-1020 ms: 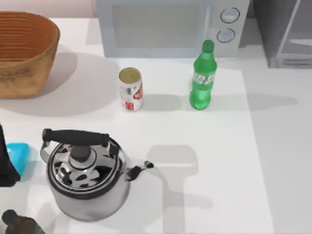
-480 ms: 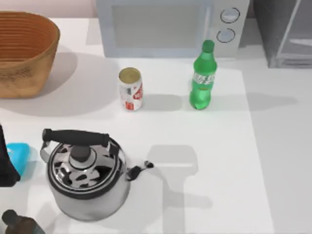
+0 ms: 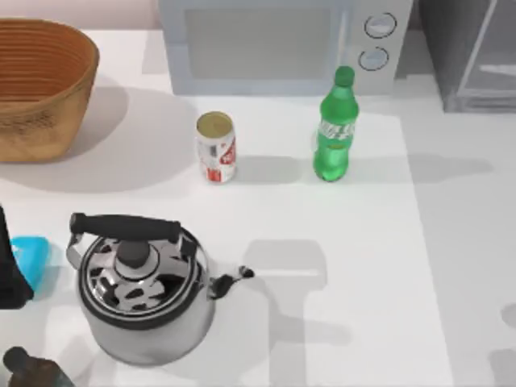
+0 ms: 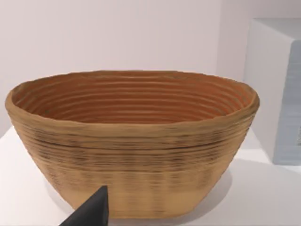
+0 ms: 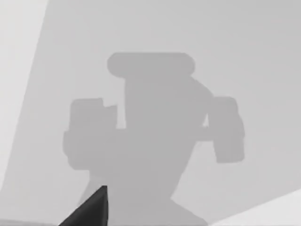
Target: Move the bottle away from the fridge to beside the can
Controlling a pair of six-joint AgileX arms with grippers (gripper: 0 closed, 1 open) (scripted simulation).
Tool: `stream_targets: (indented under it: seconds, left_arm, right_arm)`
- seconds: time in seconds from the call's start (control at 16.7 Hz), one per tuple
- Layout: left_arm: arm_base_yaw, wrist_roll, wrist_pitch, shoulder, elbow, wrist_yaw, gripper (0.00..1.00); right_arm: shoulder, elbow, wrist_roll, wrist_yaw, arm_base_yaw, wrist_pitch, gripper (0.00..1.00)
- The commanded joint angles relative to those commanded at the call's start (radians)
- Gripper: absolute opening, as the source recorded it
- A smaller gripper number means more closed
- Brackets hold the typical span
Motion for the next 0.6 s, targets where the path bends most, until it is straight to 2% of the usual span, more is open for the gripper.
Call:
stream_targets:
  seconds: [0.6]
  left_arm:
    - [0.0, 0.0, 0.0, 0.0, 0.0, 0.0, 1.0]
  right_arm:
    - [0.937, 0.295, -0.91, -0.427, -0.834, -0.006, 1.0]
